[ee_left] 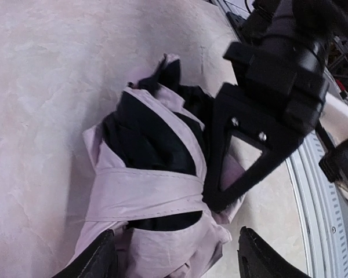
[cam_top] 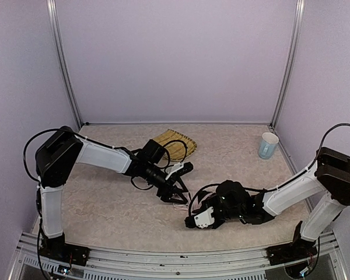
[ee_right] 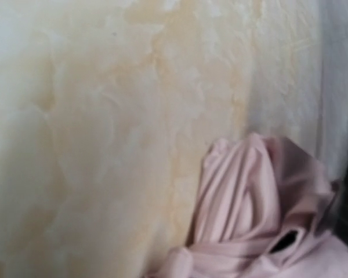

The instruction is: Put away the umbrella

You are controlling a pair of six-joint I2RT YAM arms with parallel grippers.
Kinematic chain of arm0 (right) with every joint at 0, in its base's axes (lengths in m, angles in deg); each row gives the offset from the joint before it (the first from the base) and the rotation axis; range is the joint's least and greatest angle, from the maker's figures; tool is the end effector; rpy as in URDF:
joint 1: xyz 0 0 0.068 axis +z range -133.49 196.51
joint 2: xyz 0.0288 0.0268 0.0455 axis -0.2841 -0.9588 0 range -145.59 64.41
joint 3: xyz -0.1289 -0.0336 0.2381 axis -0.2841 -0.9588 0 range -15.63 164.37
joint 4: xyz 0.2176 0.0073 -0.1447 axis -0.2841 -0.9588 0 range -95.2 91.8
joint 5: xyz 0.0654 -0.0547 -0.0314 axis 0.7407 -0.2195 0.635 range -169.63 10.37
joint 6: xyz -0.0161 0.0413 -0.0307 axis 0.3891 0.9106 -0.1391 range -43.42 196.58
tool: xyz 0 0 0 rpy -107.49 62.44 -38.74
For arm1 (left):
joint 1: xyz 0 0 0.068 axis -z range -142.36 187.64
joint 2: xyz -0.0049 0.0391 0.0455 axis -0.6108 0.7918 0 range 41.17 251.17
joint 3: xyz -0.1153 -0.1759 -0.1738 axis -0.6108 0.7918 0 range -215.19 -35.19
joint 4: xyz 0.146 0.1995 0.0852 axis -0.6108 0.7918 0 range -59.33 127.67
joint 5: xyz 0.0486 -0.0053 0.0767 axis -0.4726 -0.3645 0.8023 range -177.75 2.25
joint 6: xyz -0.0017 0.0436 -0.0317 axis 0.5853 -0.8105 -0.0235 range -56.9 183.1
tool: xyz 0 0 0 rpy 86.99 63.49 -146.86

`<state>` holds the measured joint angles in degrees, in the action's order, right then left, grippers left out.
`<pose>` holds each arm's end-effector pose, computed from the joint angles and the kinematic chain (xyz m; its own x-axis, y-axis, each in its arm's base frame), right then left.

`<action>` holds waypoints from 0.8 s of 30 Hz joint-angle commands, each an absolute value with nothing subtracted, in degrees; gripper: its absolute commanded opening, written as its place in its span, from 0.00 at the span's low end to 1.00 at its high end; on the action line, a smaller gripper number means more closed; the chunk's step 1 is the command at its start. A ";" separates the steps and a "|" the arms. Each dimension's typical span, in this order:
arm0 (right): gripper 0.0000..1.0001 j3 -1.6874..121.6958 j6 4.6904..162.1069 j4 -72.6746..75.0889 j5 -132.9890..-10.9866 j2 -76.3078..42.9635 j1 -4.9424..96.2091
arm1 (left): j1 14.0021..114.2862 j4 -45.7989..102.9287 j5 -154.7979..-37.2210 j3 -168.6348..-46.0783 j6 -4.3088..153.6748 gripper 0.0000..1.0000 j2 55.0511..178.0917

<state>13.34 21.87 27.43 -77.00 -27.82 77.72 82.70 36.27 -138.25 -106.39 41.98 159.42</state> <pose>0.1338 0.2469 0.1187 0.5591 -0.6758 -0.4804 -0.7559 -0.1773 -0.6302 0.2734 -0.3127 0.1307 -0.2425 0.5673 -0.7870 0.9308 -0.0927 -0.3537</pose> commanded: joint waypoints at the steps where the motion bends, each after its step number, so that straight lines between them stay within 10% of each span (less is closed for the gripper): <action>1: 0.00 11.31 20.67 21.68 -77.91 -31.06 79.76 | 83.38 30.56 -128.43 -107.32 52.37 0.71 155.76; 5: 0.00 11.20 20.47 22.02 -77.96 -31.09 79.94 | 86.49 34.54 -116.74 -109.58 52.15 0.74 158.28; 8: 0.00 11.35 20.64 22.16 -77.70 -31.00 80.09 | 88.60 34.78 -115.41 -110.30 50.02 0.98 158.57; 24: 0.00 12.38 20.76 21.89 -79.11 -30.70 80.14 | 91.61 51.41 -109.48 -113.55 38.73 0.91 166.19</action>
<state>12.95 20.51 27.47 -78.35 -29.15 79.51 91.84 43.07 -113.31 -113.12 41.56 162.57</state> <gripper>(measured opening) 0.006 0.908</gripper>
